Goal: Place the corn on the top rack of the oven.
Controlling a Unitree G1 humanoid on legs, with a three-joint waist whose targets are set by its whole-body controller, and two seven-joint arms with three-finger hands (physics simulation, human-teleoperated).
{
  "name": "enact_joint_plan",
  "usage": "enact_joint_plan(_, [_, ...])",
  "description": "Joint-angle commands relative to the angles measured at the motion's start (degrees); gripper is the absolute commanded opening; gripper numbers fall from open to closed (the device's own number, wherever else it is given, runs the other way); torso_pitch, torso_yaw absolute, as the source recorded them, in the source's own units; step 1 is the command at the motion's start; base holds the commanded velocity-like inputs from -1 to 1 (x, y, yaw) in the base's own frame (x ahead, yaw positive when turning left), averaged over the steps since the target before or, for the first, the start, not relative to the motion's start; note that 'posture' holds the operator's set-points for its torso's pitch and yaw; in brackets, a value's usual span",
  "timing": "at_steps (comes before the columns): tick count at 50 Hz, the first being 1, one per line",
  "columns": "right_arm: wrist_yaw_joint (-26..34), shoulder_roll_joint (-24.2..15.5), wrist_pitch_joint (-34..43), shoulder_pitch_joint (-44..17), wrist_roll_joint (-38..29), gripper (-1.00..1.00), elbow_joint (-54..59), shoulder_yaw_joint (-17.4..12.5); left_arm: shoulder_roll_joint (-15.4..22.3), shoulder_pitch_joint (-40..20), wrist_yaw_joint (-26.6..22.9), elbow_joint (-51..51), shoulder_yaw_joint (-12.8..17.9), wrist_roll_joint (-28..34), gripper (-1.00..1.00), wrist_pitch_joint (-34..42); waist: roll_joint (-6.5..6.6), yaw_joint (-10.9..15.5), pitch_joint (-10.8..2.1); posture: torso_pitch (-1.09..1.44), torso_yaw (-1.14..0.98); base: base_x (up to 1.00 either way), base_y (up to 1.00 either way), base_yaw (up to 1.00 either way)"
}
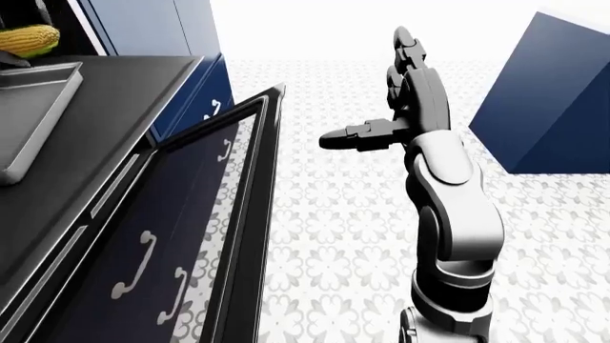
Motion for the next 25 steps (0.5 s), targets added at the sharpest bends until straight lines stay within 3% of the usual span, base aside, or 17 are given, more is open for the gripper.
enact_joint_plan(1, [-0.1, -0.6, -1.5, -1.6, -0.1, 1.00, -1.4, -0.5, 0.9, -1.4, 0.8, -2.3, 0.5, -0.5, -0.56, 1.6, 0.35, 0.0, -1.52, 0.00, 0.00, 0.00, 0.00, 0.00])
enact_joint_plan(11, [-0.1, -0.5, -1.8, -1.2, -0.2, 1.00, -1.4, -0.3, 3.4, 2.1, 2.5, -2.5, 1.1, -0.9, -0.58, 3.2, 0.51, -0.1, -1.71, 0.00, 0.00, 0.00, 0.00, 0.00])
enact_joint_plan(25, [0.2, -0.1, -2.6, -0.9, -0.7, 1.00, -0.8, -0.1, 4.1, 7.1, 7.2, -2.1, 0.4, 0.6, -0.53, 4.7, 0.83, -0.2, -1.97, 0.00, 0.00, 0.00, 0.00, 0.00])
